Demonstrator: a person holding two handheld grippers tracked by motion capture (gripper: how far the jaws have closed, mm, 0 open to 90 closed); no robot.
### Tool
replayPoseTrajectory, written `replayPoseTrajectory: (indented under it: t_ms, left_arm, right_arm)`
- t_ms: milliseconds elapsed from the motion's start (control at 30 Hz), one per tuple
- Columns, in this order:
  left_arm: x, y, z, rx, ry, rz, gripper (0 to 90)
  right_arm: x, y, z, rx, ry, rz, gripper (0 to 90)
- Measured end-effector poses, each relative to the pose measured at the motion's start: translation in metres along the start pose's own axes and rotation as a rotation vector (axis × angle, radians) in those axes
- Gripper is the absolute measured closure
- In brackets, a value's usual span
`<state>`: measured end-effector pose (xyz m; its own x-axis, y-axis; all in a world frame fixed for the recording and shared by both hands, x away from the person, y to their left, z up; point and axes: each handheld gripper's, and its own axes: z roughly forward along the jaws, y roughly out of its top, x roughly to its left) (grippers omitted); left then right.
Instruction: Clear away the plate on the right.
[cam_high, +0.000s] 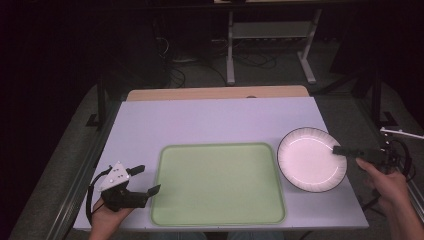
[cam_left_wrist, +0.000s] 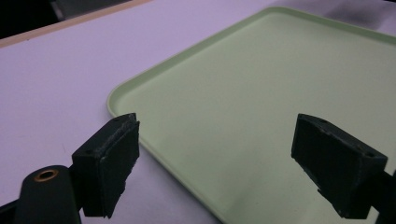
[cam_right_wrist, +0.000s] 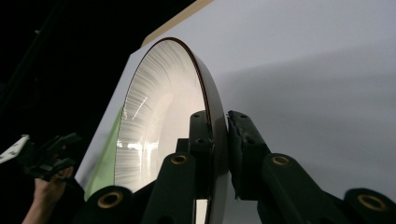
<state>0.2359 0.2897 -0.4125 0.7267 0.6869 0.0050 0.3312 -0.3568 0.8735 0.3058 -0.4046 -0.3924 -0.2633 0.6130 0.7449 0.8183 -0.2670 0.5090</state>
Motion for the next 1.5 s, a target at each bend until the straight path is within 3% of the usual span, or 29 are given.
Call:
replayPoseTrajectory:
  t_ms: [400, 533, 767, 1500]
  left_arm:
    - [0.001, 0.0, -0.001, -0.003, 0.001, -0.001, 14.9]
    - [0.0, 0.0, -0.001, -0.003, 0.001, 0.003, 14.9]
    - [0.0, 0.0, -0.001, -0.003, 0.001, 0.001, 14.9]
    - [0.001, 0.0, -0.002, -0.005, 0.001, 0.004, 14.9]
  right_arm:
    - [0.032, 0.003, 0.02, 0.044, 0.056, -0.057, 79.5]
    - [0.047, 0.002, 0.032, 0.089, 0.061, -0.077, 79.4]
    - [0.059, 0.001, 0.047, 0.128, 0.082, -0.092, 79.3]
    - [0.107, 0.011, 0.098, 0.179, 0.083, -0.134, 78.9]
